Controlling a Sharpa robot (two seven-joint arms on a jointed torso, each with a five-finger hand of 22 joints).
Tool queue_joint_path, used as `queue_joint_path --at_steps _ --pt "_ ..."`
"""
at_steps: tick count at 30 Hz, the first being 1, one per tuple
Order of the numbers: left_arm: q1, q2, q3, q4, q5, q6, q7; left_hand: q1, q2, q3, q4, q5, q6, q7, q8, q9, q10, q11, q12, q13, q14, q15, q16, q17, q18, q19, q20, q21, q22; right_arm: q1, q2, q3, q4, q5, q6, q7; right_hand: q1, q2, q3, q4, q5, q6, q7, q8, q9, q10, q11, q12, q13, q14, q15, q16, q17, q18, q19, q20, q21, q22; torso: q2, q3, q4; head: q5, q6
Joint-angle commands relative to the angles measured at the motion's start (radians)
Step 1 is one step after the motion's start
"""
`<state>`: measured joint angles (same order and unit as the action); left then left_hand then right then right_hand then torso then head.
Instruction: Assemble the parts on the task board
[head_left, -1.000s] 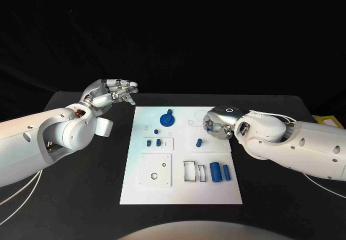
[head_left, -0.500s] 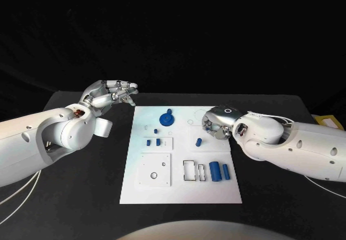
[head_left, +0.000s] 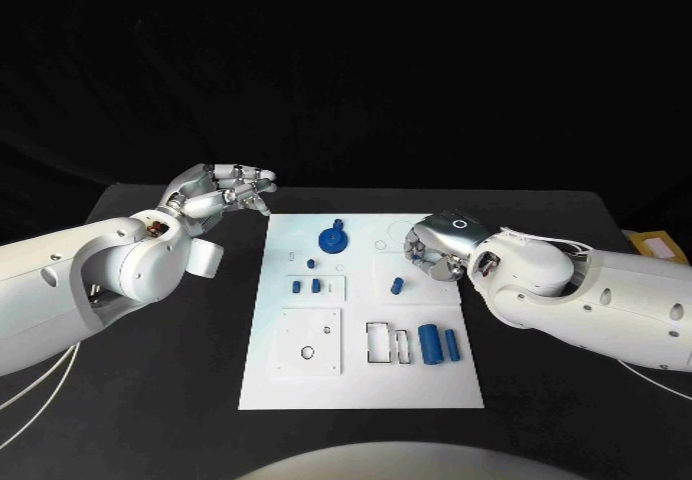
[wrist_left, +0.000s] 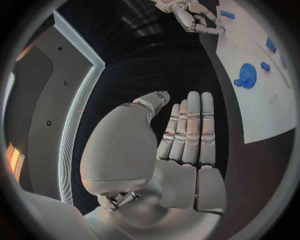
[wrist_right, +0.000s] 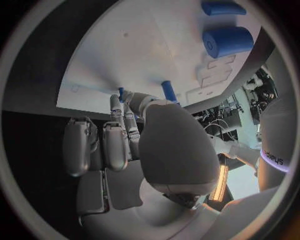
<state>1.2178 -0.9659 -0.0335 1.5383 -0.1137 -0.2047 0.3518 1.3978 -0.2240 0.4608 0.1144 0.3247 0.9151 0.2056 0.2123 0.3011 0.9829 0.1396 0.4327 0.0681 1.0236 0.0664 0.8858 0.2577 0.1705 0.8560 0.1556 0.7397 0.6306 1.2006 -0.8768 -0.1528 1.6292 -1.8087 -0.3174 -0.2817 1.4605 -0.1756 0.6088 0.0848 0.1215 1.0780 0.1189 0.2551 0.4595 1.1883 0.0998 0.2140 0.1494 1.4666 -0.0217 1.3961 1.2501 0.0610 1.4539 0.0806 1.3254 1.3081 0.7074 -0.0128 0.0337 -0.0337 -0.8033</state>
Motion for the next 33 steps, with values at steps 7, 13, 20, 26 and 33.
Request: queue_joint_path --at_steps 7,13,20,26,33 --pt "0.001 0.0 0.0 0.0 -0.006 0.023 -0.004 0.006 0.007 -0.002 -0.006 0.0 -0.012 0.003 -0.008 -0.003 -0.011 0.0 -0.007 0.0 -0.007 0.001 -0.005 -0.002 0.009 0.0 0.009 -0.006 -0.002 0.016 -0.026 0.007 0.042 0.0 -0.052 -0.004 0.001 0.01 0.046 -0.038 0.005 0.01 0.0 0.005 0.001 0.055 -0.05 0.002 0.017 0.04 -0.004 0.004 0.002 -0.01 0.01 -0.002 0.009 0.169 0.0 0.0002 0.0005 0.001 0.001" --pt "0.0 0.002 0.0 -0.001 -0.006 0.021 -0.008 0.007 0.009 -0.002 -0.006 0.001 -0.016 0.005 -0.011 -0.003 -0.015 0.001 -0.007 0.0 -0.008 0.003 -0.005 -0.002 0.009 0.0 0.009 -0.007 -0.003 0.025 -0.051 0.012 0.091 0.036 -0.059 0.002 -0.001 0.009 0.047 -0.039 0.005 0.01 0.0 0.005 0.001 0.055 -0.05 0.002 0.018 0.04 -0.004 0.005 0.002 -0.01 0.01 -0.002 0.011 0.17 -0.001 -0.0015 0.0018 0.009 0.004" --pt "0.0 0.01 0.0 -0.007 -0.005 0.02 -0.004 0.008 0.01 -0.002 -0.007 0.001 -0.018 0.006 -0.012 -0.004 -0.017 0.002 -0.007 0.0 -0.008 0.003 -0.006 -0.002 0.009 0.001 0.01 -0.007 -0.003 0.026 -0.044 0.013 0.165 0.078 -0.077 0.019 -0.003 0.008 0.05 -0.041 0.004 0.01 0.0 0.005 0.0 0.055 -0.05 0.0 0.019 0.04 -0.004 0.004 0.002 -0.01 0.011 -0.002 0.011 0.17 -0.001 0.002 0.0023 0.032 0.006" --pt "-0.001 0.021 -0.002 -0.015 -0.003 0.021 0.001 0.008 0.011 -0.002 -0.007 0.002 -0.018 0.006 -0.012 -0.004 -0.018 0.003 -0.007 0.0 -0.008 0.003 -0.006 -0.002 0.009 0.001 0.01 -0.007 -0.003 0.009 -0.002 0.013 0.204 0.094 -0.084 0.036 -0.003 0.009 0.053 -0.043 0.004 0.01 0.001 0.005 0.0 0.055 -0.05 -0.001 0.02 0.04 -0.004 0.004 0.001 -0.01 0.01 -0.002 0.01 0.17 -0.006 0.0008 0.0053 0.058 0.009" --pt "-0.002 0.043 -0.003 -0.038 0.004 0.023 0.014 0.008 0.012 -0.002 -0.007 0.002 -0.019 0.007 -0.013 -0.004 -0.019 0.003 -0.007 0.001 -0.007 0.004 -0.006 -0.002 0.009 0.001 0.01 -0.007 -0.003 -0.037 0.063 0.013 0.213 0.102 -0.086 0.058 -0.006 0.01 0.057 -0.046 0.001 0.008 0.003 0.004 0.0 0.054 -0.049 -0.003 0.021 0.04 -0.003 0.004 0.001 -0.009 0.008 -0.002 0.006 0.169 -0.01 0.0007 0.0064 0.086 -0.001"
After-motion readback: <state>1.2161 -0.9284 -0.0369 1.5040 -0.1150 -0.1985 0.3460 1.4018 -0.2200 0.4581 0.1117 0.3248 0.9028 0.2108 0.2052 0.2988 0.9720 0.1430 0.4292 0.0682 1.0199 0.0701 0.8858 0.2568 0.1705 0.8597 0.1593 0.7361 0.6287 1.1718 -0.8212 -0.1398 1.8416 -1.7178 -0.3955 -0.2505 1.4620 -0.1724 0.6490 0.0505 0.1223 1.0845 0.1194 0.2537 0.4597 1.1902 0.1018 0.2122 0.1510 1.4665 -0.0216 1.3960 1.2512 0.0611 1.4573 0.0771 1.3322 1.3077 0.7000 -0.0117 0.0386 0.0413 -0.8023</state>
